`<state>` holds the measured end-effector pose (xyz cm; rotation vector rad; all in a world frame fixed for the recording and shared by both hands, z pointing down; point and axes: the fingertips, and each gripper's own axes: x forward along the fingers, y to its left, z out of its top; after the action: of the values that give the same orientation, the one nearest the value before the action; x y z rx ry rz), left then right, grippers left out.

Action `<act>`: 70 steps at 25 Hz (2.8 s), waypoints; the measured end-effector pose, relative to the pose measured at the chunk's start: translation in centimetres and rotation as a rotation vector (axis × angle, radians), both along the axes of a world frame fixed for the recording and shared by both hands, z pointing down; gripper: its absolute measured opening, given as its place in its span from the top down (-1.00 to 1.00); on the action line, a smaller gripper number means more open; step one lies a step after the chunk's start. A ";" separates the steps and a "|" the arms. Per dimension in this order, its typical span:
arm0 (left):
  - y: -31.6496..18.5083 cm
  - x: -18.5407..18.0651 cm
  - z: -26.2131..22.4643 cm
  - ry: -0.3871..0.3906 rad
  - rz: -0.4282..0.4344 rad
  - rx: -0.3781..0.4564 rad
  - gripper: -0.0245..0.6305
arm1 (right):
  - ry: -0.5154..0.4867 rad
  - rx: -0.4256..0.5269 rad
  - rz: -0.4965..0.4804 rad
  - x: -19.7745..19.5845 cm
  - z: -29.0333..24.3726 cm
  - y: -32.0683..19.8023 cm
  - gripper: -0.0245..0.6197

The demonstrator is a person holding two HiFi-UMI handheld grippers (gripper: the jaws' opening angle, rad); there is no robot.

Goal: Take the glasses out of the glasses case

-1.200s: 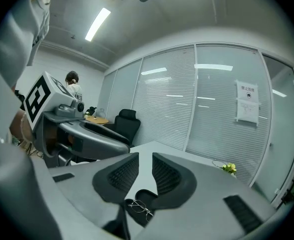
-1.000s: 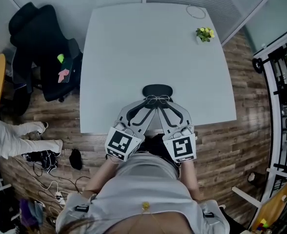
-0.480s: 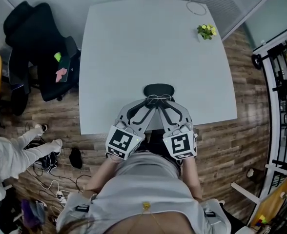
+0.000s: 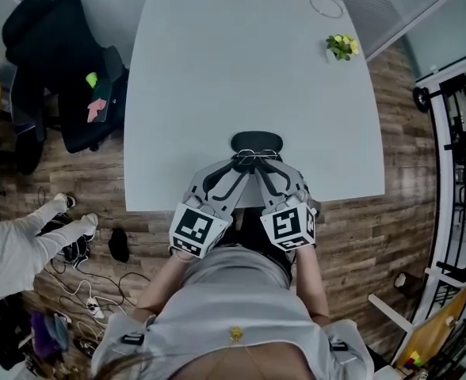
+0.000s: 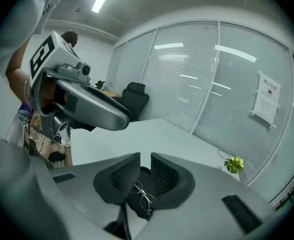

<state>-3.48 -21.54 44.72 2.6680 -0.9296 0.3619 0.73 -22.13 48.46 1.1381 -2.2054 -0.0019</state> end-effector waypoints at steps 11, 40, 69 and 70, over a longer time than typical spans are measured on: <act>-0.4 -0.1 1.4 -0.023 -0.023 -0.042 0.50 | 0.157 -0.170 -0.094 1.3 8.5 -1.0 0.72; -1.9 -3.2 3.9 -0.047 -0.176 -0.129 0.50 | 0.464 -0.355 -0.373 1.2 20.4 -2.7 0.75; -0.1 -1.6 2.6 -0.067 -0.044 -0.063 0.53 | 0.283 -0.130 -0.325 0.9 5.0 -1.1 0.80; -0.1 -1.6 2.6 -0.067 -0.043 -0.060 0.53 | 0.278 -0.128 -0.326 0.8 4.8 -1.0 0.80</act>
<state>-5.12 -21.67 47.27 2.5921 -0.9779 0.4640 1.53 -23.14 53.27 0.6565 -2.0818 -0.1469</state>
